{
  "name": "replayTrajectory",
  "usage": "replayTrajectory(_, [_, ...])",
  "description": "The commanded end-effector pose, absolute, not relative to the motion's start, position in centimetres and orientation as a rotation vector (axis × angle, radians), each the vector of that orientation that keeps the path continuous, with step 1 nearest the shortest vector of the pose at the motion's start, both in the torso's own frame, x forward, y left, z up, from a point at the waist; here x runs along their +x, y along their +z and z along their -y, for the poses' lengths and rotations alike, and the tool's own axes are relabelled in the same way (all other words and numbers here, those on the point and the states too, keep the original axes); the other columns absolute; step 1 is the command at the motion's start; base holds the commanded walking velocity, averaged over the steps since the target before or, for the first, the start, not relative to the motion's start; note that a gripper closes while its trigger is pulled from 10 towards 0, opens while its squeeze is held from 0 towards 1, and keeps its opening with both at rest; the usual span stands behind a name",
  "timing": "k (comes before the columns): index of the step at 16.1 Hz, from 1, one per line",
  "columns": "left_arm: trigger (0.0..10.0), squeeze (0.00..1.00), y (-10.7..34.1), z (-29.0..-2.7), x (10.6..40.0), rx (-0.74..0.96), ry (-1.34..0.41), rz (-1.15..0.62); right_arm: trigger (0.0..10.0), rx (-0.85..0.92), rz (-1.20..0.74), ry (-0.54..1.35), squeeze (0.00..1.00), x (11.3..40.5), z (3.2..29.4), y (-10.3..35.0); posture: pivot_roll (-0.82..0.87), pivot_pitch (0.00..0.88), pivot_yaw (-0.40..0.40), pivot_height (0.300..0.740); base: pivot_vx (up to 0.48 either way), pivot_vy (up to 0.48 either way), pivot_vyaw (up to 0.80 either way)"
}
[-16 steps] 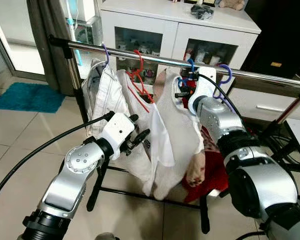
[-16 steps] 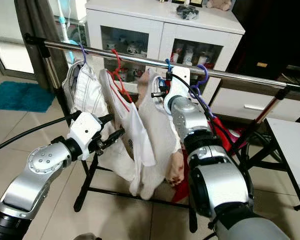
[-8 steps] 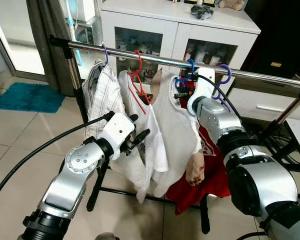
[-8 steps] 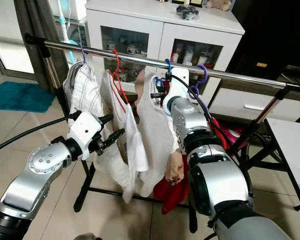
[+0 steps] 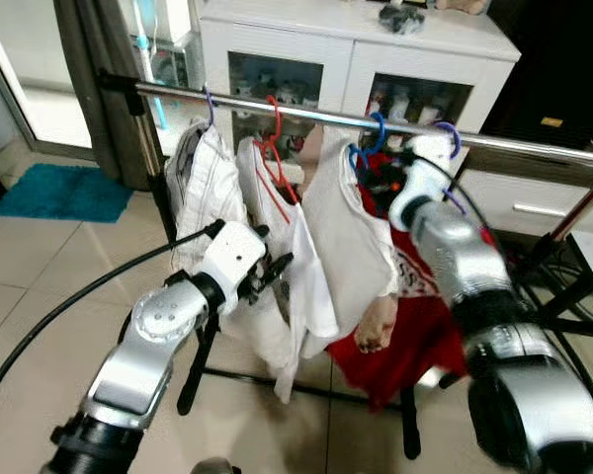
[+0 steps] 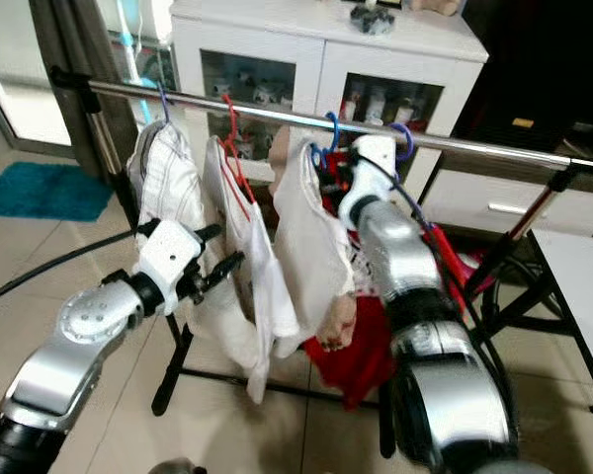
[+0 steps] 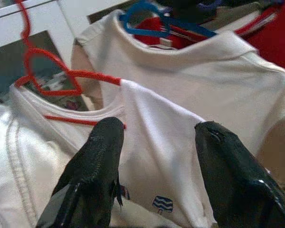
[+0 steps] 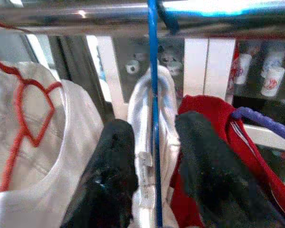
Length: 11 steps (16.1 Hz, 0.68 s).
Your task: Hang hanger
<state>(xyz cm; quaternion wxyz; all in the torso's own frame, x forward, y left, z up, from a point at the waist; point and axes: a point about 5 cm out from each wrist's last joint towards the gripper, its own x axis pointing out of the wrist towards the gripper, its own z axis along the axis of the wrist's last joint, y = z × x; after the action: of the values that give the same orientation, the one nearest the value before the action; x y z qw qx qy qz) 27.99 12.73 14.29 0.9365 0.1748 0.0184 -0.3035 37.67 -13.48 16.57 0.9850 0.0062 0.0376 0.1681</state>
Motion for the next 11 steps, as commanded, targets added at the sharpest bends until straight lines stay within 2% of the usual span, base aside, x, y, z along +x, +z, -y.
replayTrajectory(1, [10.0, 0.0, 14.4, -13.7, 28.3, 0.304, -0.509, -0.046, 10.0, 0.07, -0.028, 0.361, 1.0, 36.5, 14.1, 17.9, 0.07, 0.0, -0.038, 0.74, 0.0, 0.0, 0.0])
replayTrajectory(3, [10.0, 0.0, 14.3, -14.3, 28.3, 0.297, -0.448, -0.05, 10.0, 0.098, -0.002, 0.349, 1.0, 35.1, 14.6, 18.2, 0.07, 0.0, -0.043, 0.74, 0.0, 0.0, 0.0])
replayTrajectory(6, [10.0, 0.0, 14.4, -14.9, 27.8, 0.268, -0.384, -0.047, 10.0, 0.173, 0.047, 0.39, 1.0, 30.9, 14.1, 17.4, 0.08, 0.0, -0.039, 0.74, 0.0, 0.0, 0.0])
replayTrajectory(11, [10.0, 0.0, 14.6, -15.0, 28.3, 0.244, -0.342, -0.055, 10.0, 0.181, -0.002, 0.389, 1.0, 29.6, 12.8, 15.2, 0.09, 0.0, -0.046, 0.74, 0.0, 0.051, 0.0])
